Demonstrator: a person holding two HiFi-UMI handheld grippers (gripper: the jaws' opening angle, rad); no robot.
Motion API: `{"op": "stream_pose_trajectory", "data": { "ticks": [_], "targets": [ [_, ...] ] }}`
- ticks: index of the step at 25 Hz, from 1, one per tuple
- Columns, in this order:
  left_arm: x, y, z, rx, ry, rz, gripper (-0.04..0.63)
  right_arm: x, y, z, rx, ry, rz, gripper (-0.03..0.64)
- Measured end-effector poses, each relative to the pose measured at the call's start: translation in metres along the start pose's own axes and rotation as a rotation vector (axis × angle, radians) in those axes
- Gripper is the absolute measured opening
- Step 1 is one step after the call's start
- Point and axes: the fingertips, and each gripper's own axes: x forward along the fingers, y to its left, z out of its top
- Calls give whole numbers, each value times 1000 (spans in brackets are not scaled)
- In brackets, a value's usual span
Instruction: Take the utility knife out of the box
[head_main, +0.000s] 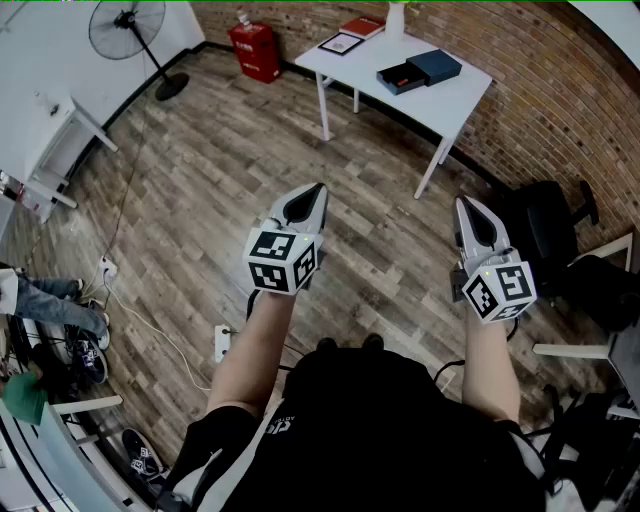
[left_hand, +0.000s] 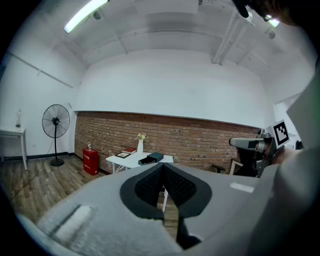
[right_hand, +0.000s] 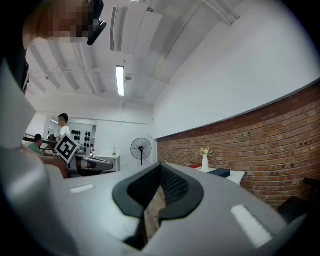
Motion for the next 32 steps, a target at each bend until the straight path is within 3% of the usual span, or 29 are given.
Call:
{"op": "stream_pose_trajectory", "data": {
  "ticks": [19, 25, 32],
  "targets": [
    [45, -68, -3, 38, 23, -10, 6, -40, -61, -11, 16, -8, 23, 2],
    [81, -47, -9, 16, 52, -19, 6, -5, -84, -17, 9, 8, 7, 2],
    [156, 5, 1, 1, 49, -66, 6, 80, -113, -36, 20, 66, -8, 2]
  ]
}}
